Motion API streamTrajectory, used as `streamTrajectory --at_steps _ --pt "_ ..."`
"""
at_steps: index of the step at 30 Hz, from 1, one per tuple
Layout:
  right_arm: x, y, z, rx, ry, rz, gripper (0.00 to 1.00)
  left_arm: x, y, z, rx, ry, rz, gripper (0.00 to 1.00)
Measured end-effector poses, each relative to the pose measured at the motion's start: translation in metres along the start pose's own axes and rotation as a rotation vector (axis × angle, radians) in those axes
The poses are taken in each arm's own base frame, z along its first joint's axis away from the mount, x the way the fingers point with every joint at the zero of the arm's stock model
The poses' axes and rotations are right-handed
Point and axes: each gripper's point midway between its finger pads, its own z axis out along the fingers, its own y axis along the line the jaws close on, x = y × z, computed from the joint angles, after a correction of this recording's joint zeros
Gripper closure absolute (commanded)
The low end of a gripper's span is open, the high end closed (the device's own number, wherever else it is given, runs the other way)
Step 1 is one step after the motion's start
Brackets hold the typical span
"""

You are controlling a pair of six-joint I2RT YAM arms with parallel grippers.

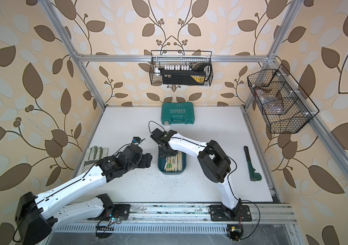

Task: Take the paired disposable chopsticks out of the storage box
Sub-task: Pick up the paired disposable chopsticks from the storage box.

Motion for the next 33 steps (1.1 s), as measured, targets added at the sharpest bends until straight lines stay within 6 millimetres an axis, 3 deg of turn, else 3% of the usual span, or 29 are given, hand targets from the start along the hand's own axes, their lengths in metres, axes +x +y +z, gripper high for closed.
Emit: streamTrajectory --at_steps 6,14,33 --pt "-0.004 -0.003 0.004 -0.001 -0.001 0.028 0.61 0.0 0.0 0.0 0.0 0.001 0.0 0.16" --pt "0.001 -0.002 0.024 0.014 0.031 0.039 0.66 0.0 0.0 0.001 -0.001 0.002 0.001 0.16" --pt "-0.006 0.002 0.025 -0.021 0.018 0.082 0.87 0.002 0.001 0.003 -0.008 0.011 0.004 0.14"
